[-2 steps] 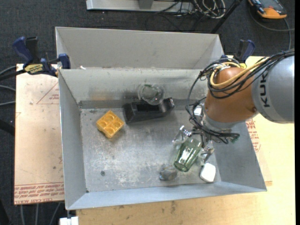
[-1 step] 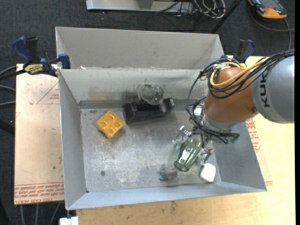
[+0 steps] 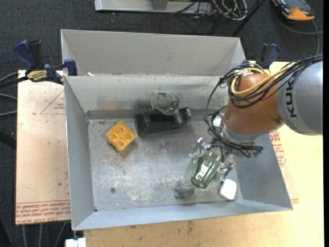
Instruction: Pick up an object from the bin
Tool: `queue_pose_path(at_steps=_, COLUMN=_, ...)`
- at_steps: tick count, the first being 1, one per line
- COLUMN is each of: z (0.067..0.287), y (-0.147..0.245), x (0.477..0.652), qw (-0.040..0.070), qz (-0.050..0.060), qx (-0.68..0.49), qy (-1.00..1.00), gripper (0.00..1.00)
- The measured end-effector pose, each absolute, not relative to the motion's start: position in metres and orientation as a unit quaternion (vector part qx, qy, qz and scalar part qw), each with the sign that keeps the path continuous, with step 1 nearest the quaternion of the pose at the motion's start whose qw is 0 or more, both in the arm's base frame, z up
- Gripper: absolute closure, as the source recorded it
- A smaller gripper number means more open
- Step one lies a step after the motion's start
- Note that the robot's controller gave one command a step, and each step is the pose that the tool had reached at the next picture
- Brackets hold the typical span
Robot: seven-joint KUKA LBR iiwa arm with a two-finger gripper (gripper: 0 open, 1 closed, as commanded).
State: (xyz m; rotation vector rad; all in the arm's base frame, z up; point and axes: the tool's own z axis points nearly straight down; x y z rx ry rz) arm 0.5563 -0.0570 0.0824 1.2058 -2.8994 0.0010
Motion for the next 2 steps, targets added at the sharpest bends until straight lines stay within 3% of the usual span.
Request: queue_pose_path(at_steps=2, z=0.0945, y=-0.0563, x=0.5562, qw=-0.002, qz=0.0, qx=0.384, qy=-0.924, gripper=1.0)
